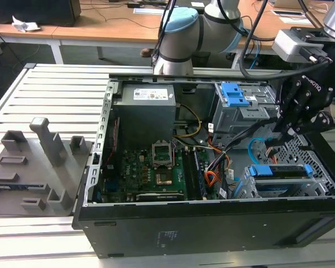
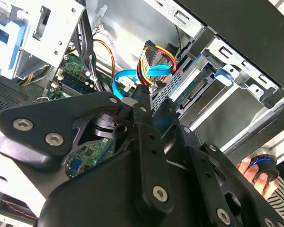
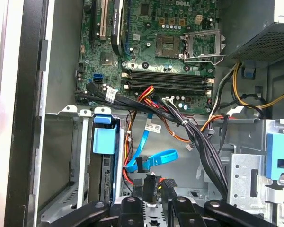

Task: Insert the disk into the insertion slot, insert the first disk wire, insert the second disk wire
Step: 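Insert the first disk wire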

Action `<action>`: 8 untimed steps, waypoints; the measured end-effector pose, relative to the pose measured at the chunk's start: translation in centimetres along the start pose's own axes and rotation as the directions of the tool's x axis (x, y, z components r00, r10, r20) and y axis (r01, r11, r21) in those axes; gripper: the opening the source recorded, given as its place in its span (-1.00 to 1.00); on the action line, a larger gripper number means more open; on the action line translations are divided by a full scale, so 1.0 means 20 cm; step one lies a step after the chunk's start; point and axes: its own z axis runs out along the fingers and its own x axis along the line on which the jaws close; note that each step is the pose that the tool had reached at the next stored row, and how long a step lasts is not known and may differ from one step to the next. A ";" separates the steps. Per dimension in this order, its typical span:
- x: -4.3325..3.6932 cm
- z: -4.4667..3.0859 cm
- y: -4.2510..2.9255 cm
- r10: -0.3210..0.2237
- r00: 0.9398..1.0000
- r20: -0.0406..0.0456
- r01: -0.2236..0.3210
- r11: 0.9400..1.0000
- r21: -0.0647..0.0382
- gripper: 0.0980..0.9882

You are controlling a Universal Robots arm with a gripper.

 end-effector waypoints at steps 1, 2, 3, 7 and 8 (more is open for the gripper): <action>0.000 0.001 0.000 0.028 1.000 0.001 -0.028 1.000 0.000 -0.54; 0.000 0.002 0.000 0.047 0.999 0.002 -0.047 0.999 0.000 -0.54; 0.000 0.002 0.000 0.061 0.998 0.003 -0.061 0.998 0.000 -0.54; 0.000 0.006 0.000 0.166 0.986 0.009 -0.166 0.986 -0.002 -0.54; 0.000 0.006 -0.002 0.186 0.983 0.010 -0.186 0.983 -0.002 -0.54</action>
